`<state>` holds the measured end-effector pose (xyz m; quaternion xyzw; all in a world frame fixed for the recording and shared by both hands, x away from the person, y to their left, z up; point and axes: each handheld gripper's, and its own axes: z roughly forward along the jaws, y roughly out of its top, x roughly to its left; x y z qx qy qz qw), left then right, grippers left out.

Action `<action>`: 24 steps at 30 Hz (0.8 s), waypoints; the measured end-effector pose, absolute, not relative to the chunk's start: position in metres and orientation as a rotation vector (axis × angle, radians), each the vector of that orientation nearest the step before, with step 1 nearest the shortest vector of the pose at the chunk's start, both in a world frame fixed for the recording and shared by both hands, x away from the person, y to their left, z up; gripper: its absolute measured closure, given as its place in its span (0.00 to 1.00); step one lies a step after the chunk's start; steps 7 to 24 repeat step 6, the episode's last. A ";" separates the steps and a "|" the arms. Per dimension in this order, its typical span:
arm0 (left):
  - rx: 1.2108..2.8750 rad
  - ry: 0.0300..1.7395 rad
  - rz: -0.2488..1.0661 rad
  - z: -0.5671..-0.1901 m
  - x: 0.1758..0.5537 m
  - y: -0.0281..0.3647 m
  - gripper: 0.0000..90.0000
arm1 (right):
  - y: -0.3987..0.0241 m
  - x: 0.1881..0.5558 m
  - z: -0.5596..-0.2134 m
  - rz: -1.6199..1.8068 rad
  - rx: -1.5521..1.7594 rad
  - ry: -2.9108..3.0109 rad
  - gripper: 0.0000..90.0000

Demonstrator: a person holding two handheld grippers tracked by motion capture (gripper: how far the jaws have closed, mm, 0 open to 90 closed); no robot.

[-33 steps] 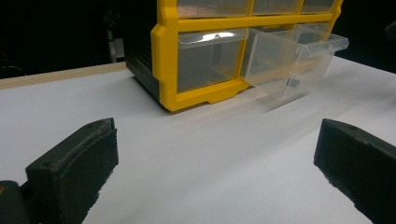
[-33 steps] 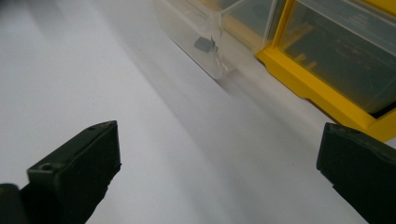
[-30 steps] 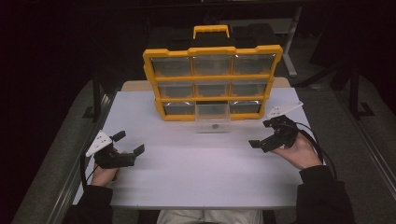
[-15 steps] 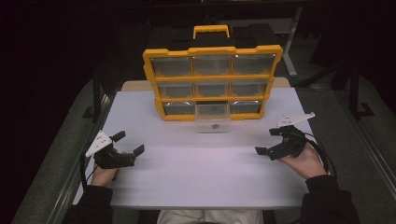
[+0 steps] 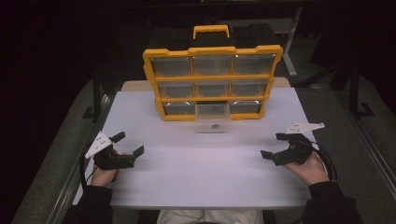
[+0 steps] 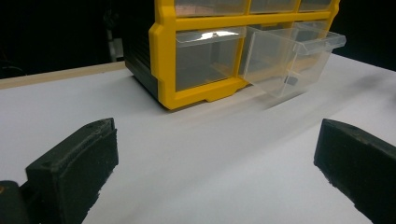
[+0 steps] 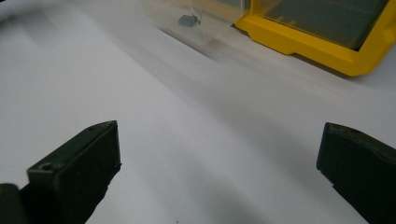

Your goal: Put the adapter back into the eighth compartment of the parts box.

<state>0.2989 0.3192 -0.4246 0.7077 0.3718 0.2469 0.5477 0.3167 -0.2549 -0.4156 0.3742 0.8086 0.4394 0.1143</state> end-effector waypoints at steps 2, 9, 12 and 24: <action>1.679 0.880 0.586 -0.425 0.299 0.319 0.00 | -0.256 0.316 -0.416 1.291 1.099 2.365 0.00; 1.675 0.878 0.586 -0.424 0.298 0.319 0.00 | -0.257 0.312 -0.418 1.291 1.098 2.352 0.00; 1.675 0.878 0.586 -0.424 0.298 0.319 0.00 | -0.257 0.312 -0.418 1.291 1.098 2.352 0.00; 1.675 0.878 0.586 -0.424 0.298 0.319 0.00 | -0.257 0.312 -0.418 1.291 1.098 2.352 0.00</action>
